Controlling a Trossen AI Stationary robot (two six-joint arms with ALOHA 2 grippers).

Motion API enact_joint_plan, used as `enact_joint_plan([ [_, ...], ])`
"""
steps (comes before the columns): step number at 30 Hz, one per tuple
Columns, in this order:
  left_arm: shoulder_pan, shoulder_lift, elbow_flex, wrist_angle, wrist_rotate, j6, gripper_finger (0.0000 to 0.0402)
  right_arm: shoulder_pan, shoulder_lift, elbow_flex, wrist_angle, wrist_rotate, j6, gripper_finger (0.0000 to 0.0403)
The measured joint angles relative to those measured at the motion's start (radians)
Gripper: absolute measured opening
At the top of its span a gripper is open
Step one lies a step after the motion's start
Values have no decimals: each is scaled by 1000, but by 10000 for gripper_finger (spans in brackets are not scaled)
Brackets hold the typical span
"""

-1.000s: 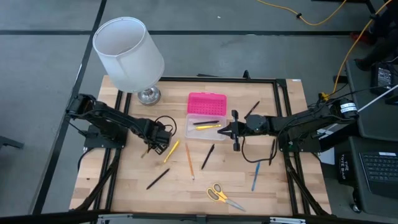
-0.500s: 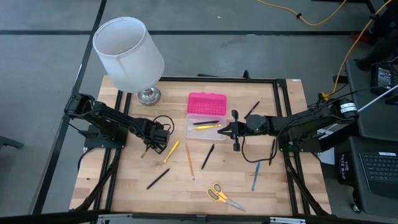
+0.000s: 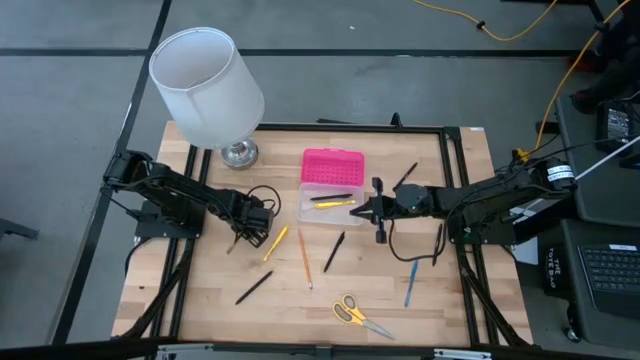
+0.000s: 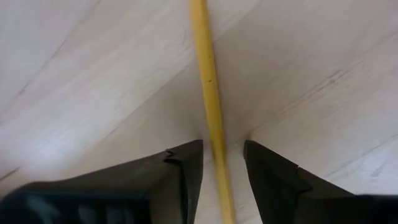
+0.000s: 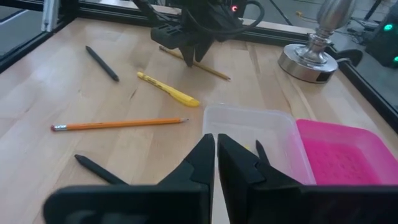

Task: Pick & place school supplies into a supply box
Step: Put the yellow pencil into the pink supply box

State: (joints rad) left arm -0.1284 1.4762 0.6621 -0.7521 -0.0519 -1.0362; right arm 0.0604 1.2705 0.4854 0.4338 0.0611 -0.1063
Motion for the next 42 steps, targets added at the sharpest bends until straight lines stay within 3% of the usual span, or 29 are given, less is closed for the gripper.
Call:
enact_joint_plan([
  [32, -1, 3, -1, 25, 1, 74, 32, 0, 0, 0, 0, -11, 1, 26],
  [42, -1, -108, -6, 23, -47, 115, 13, 0, 0, 0, 1, -11, 1, 26],
])
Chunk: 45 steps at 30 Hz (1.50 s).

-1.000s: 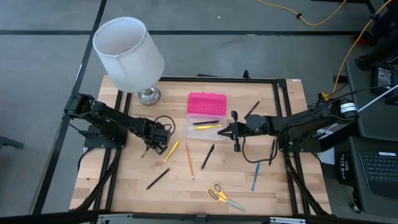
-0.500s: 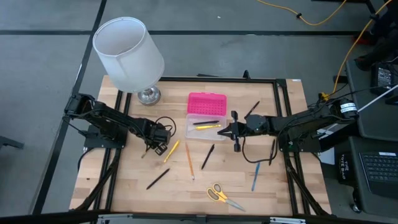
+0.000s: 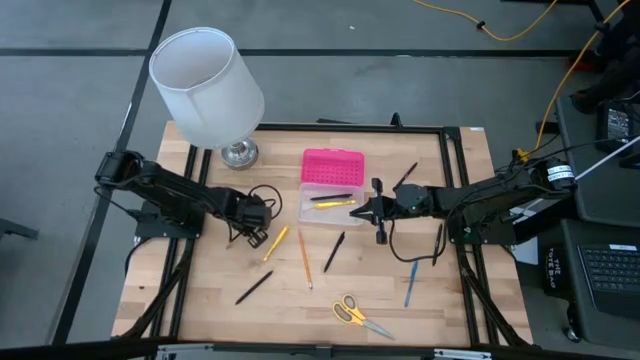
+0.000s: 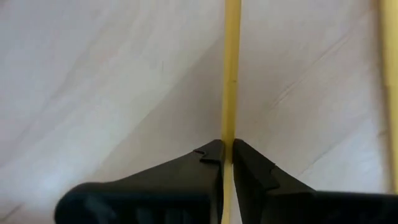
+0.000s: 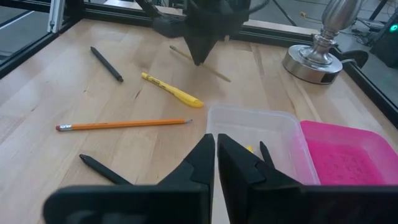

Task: Pick & place school supplies into a supply box
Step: Put the yellow pencil into the pink supply box

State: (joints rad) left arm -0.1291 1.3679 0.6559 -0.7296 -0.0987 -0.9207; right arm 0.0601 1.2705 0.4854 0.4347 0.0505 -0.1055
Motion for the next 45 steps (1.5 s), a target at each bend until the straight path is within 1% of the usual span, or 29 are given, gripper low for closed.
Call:
enact_joint_plan([
  [8, 0, -126, 1, -1, -67, 33, 13, 0, 0, 0, 0, 0, 0, 26],
  [12, -6, -192, 2, 25, -100, 84, 13, 0, 0, 0, 0, 0, 0, 26],
  [16, -29, -252, 2, 99, -151, 165, 13, 0, 0, 0, 0, 0, 0, 26],
  [20, -53, -290, 3, 217, -203, 275, 13, 0, 0, 0, 0, 0, -1, 26],
  [26, -75, -292, 4, 391, -208, 418, 13, 0, 0, 0, 3, 0, -3, 26],
  [31, -86, -274, 5, 467, -208, 487, 13, 0, 0, 0, 5, 0, -1, 26],
  [35, -86, -271, 5, 503, -205, 514, 13, 0, 0, 0, 28, 0, -1, 26],
  [45, -86, -272, 5, 494, -187, 552, 13, 0, 0, 0, 35, 0, 6, 26],
])
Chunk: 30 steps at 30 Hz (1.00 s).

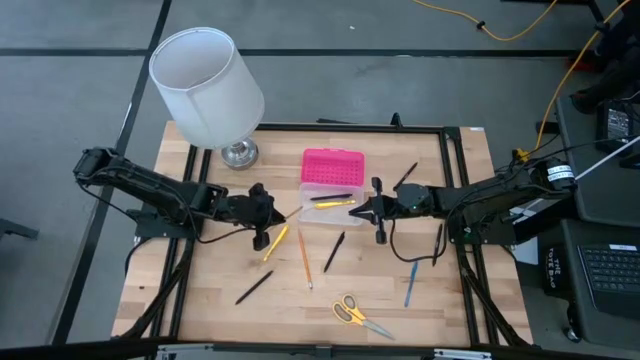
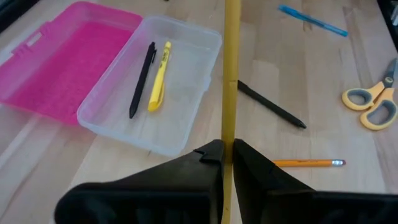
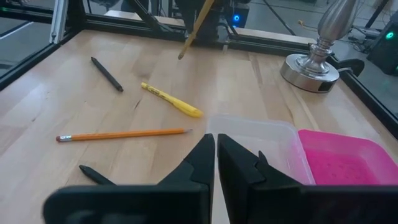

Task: Pick & place school supplies into a supply box
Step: Put the yellow pencil into the pink supply box

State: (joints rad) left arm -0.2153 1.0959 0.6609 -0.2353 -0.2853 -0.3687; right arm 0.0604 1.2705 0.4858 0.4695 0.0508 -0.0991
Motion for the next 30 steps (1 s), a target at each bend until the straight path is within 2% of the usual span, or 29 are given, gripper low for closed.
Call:
enact_joint_plan([
  [10, 7, 16, 0, 42, -6, 66, 13, 0, 0, 0, -8, 0, 81, 26],
  [14, 28, 33, 42, 32, -1, 77, 13, 0, 0, 0, -9, 0, 70, 26],
  [20, 89, 120, 159, -37, 1, 138, 13, -13, 0, 0, -9, 16, 49, 26],
  [26, 175, 274, 329, -62, 107, 312, 13, -19, 0, 0, 9, 19, 68, 26],
  [30, 224, 370, 439, -88, 136, 402, 13, -19, 0, 0, 11, 72, 65, 26],
])
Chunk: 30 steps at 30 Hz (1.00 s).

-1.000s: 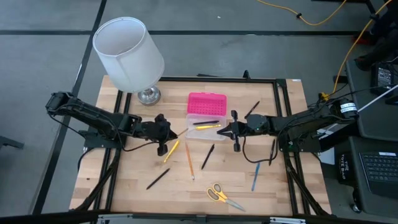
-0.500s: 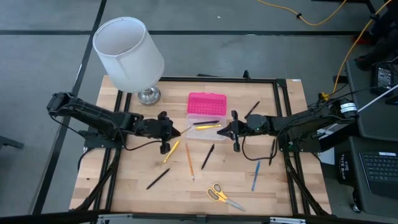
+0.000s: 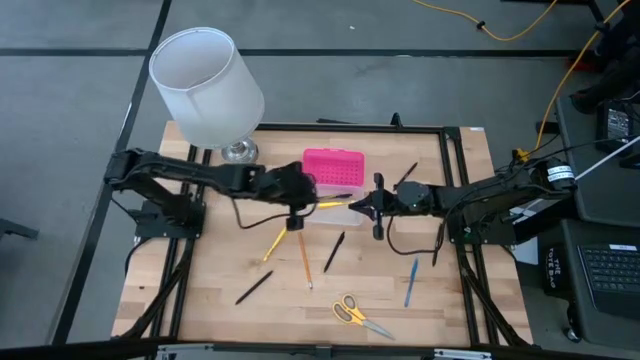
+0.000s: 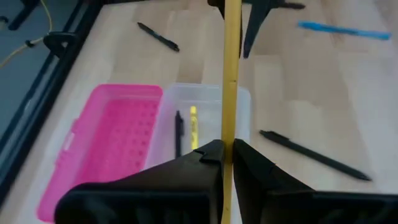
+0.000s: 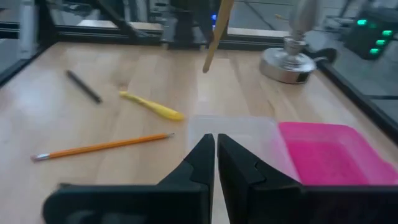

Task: Pick & place school supplies into a supply box
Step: Put the yellow pencil into the pink supply box

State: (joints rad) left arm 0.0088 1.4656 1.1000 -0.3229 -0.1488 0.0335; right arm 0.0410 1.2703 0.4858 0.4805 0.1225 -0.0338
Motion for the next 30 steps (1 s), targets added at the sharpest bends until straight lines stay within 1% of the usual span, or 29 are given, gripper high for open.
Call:
enact_joint_plan([
  [4, 33, 84, 75, -21, 42, 41, 13, 0, 0, 0, -6, 54, 13, 26],
  [8, 60, 151, 121, -41, 64, 51, 13, 1, 0, 0, -44, 113, 97, 26],
  [13, 87, 218, 134, -61, 69, 51, 13, 34, -5, 0, -76, 114, 143, 26],
  [18, 101, 271, 133, -92, 123, 34, 13, 90, -33, 0, -89, 114, 132, 26],
  [20, 101, 293, 133, -96, 130, 33, 13, 105, -50, 0, -109, 113, 129, 26],
  [30, 105, 374, 133, -66, 135, 91, 13, 127, -63, 0, -104, 113, 103, 26],
])
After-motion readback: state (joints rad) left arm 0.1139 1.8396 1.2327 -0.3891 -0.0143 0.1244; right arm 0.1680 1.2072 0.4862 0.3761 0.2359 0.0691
